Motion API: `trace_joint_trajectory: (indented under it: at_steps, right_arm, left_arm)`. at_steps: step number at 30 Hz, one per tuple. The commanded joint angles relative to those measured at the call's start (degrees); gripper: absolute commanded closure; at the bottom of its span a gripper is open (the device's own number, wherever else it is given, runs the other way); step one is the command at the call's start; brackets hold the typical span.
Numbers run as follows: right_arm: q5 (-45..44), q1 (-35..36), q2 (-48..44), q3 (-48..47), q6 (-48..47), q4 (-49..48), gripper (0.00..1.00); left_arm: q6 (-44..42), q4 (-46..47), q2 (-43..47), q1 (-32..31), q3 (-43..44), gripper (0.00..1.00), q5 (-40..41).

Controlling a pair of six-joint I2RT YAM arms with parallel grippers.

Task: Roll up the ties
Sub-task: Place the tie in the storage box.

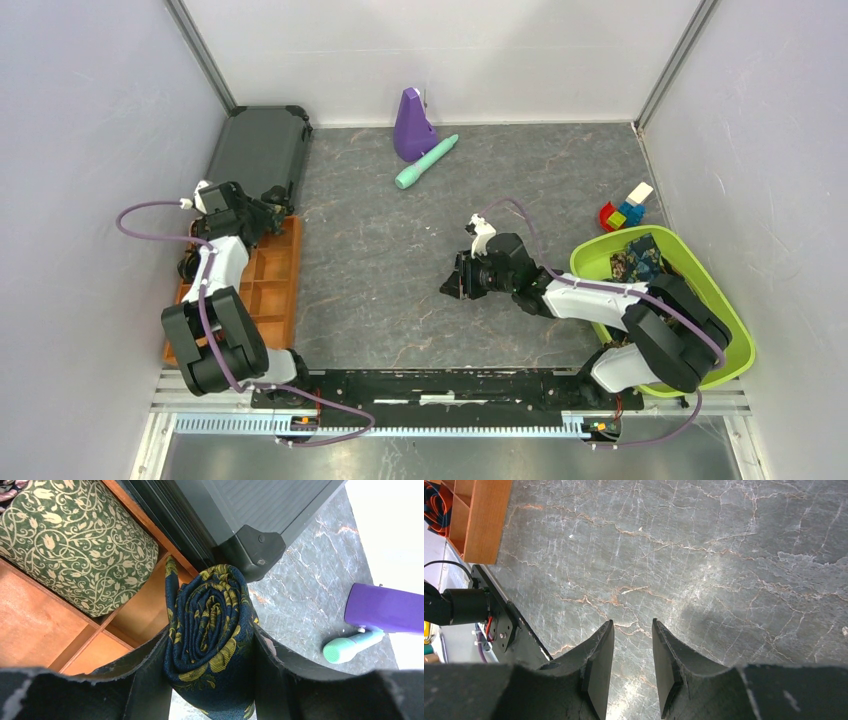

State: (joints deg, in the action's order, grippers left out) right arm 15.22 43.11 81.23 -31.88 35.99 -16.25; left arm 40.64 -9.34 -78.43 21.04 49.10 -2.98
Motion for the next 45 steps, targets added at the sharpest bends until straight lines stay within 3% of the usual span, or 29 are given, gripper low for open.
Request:
trace_joint_trajectory:
  at_steps: [1,16,20,24,28,45]
  right_arm:
    - [1.0,-0.1,0.5,0.3,0.2,-2.8,0.60]
    - [1.7,-0.2,1.3,0.1,0.0,-3.0,0.60]
    - [1.8,-0.2,1.5,-0.2,-0.3,-2.8,0.60]
    - [1.7,-0.3,1.5,-0.4,-0.3,-2.6,0.60]
    - [1.8,-0.4,1.4,-0.4,-0.3,-2.6,0.60]
    - [1.9,-0.4,0.0,0.1,0.3,-2.5,0.60]
  left_arm:
    - [3.8,4.2,-1.0,0.3,-1.4,0.62,2.7]
    - [6.7,4.8,-5.2,0.2,-4.8,0.61,3.2]
    - [7.0,3.8,-7.5,0.2,-3.0,0.51,3.2]
    - [7.6,2.2,-7.4,0.2,-2.3,0.29,3.2]
    - [7.5,-0.6,-5.9,0.1,-1.5,0.19,3.8]
    - [9.0,-11.9,-0.4,0.2,1.6,0.07,7.1]
